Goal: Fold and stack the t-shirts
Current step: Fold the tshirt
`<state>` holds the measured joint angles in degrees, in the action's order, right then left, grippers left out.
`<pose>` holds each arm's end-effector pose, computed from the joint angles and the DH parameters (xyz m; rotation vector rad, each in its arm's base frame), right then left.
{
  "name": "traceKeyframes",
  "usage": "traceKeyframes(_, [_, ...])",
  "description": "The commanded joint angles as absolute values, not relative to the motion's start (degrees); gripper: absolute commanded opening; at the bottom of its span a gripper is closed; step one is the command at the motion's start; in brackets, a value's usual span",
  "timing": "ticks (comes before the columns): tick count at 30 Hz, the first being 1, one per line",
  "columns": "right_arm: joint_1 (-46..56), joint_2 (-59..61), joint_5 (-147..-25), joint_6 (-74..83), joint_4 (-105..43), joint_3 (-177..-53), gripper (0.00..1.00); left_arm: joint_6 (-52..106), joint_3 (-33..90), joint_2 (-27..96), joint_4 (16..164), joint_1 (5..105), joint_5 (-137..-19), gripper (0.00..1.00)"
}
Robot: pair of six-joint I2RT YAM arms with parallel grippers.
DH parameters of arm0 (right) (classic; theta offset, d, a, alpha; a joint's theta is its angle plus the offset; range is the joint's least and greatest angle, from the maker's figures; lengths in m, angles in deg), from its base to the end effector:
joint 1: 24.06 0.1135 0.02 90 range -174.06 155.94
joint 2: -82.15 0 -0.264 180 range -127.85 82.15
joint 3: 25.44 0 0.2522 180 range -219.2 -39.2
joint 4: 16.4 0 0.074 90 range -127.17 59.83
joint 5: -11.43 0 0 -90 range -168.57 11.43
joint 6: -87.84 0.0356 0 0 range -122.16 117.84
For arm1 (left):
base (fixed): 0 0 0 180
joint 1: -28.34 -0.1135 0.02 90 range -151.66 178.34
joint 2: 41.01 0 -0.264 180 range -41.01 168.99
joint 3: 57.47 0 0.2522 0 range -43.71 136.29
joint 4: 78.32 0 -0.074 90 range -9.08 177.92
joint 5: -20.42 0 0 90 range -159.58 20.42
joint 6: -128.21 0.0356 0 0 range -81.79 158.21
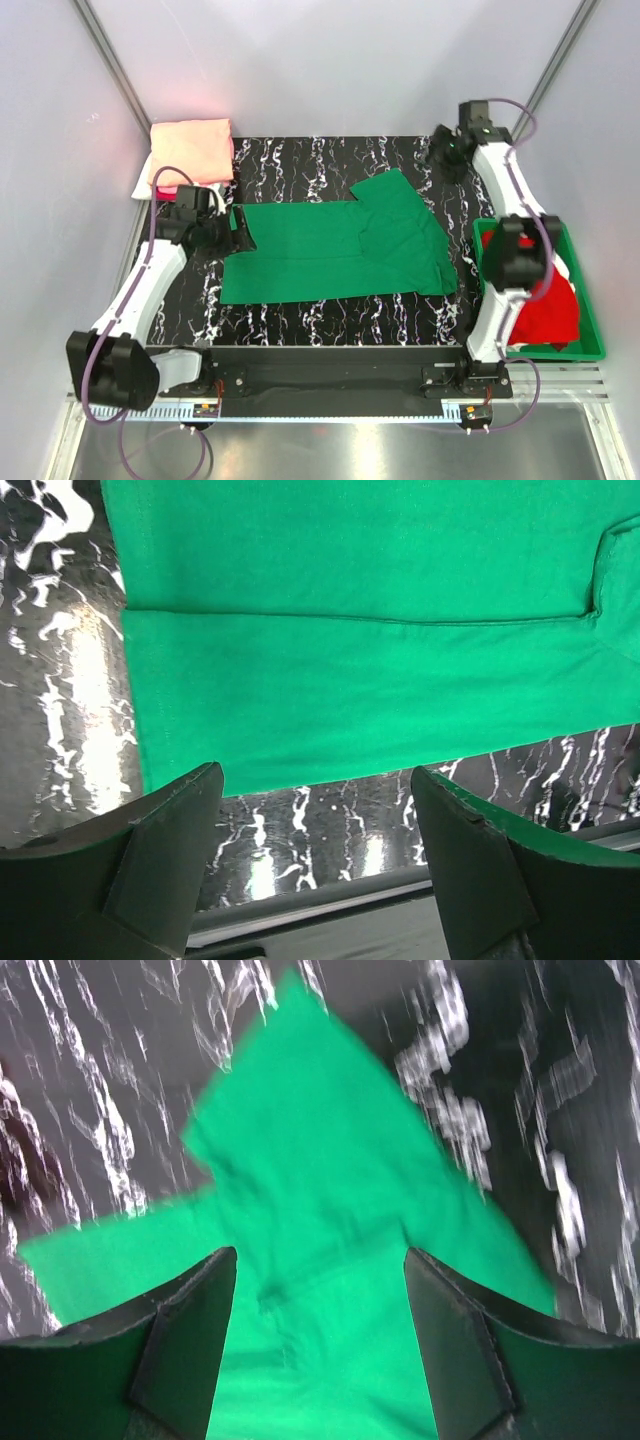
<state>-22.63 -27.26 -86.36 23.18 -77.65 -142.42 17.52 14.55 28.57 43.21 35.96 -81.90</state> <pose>0.4222 0.0154 0.3077 0.4692 2.4889 0.3600 0.2375 -0.0394 0.2814 -0.2091 2.5731 -0.4628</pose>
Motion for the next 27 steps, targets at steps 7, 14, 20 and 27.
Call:
traceKeyframes(7, [-23.27,-63.72,-95.44,21.2,-79.83,-182.87,0.73,19.58,4.37,20.86,51.63,32.03,-86.19,0.8])
traceKeyframes(14, [-23.1,-77.36,-101.85,25.96,-71.57,-189.77,0.68,20.11,4.28,19.72,51.8,31.86,-85.31,0.79])
traceKeyframes(20, [-20.99,-74.4,-103.45,27.1,-65.42,-177.13,0.59,19.05,4.98,21.56,51.27,30.2,-80.84,0.75])
traceKeyframes(27, [-20.81,-72.89,-104.06,26.75,-64.18,-172.09,0.4,16.16,7.09,27.09,53.28,23.59,-81.53,0.72])
